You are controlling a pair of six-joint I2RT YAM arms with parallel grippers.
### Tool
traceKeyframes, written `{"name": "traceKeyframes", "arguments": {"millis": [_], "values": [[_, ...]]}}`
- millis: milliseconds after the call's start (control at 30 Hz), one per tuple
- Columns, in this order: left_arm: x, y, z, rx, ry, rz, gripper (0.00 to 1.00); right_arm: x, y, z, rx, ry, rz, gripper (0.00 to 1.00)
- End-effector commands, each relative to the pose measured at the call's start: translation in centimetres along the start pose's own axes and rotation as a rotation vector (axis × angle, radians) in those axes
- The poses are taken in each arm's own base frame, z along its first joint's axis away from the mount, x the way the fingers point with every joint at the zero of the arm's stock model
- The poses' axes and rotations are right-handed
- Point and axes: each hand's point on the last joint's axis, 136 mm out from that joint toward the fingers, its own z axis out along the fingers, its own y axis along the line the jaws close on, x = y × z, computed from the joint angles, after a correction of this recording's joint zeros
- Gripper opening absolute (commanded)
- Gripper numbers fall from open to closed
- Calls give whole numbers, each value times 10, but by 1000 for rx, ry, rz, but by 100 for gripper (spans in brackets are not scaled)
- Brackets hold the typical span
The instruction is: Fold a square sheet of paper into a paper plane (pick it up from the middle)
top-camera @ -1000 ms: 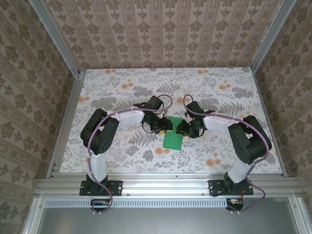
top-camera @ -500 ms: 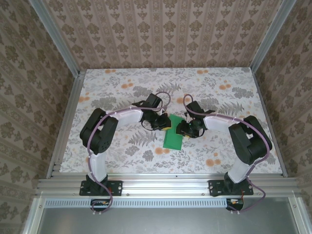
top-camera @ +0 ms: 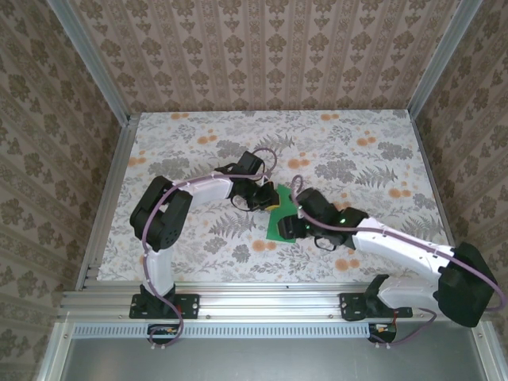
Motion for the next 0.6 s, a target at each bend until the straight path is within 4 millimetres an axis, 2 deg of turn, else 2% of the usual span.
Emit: {"name": "traceKeyframes", "arguments": {"millis": [0, 167, 300, 367, 567], "values": [[-1, -9, -4, 10, -3, 6, 9, -2, -12, 7, 213, 4, -155, 64], [0, -8, -2, 5, -1, 4, 9, -3, 4, 25, 299, 33, -263, 65], [1, -8, -2, 4, 5, 6, 9, -6, 7, 35, 356, 39, -303, 64], [2, -6, -1, 1, 5, 4, 10, -1, 6, 37, 374, 70, -326, 63], [1, -8, -2, 2, 4, 9, 10, 2, 3, 42, 423, 89, -362, 53]]}}
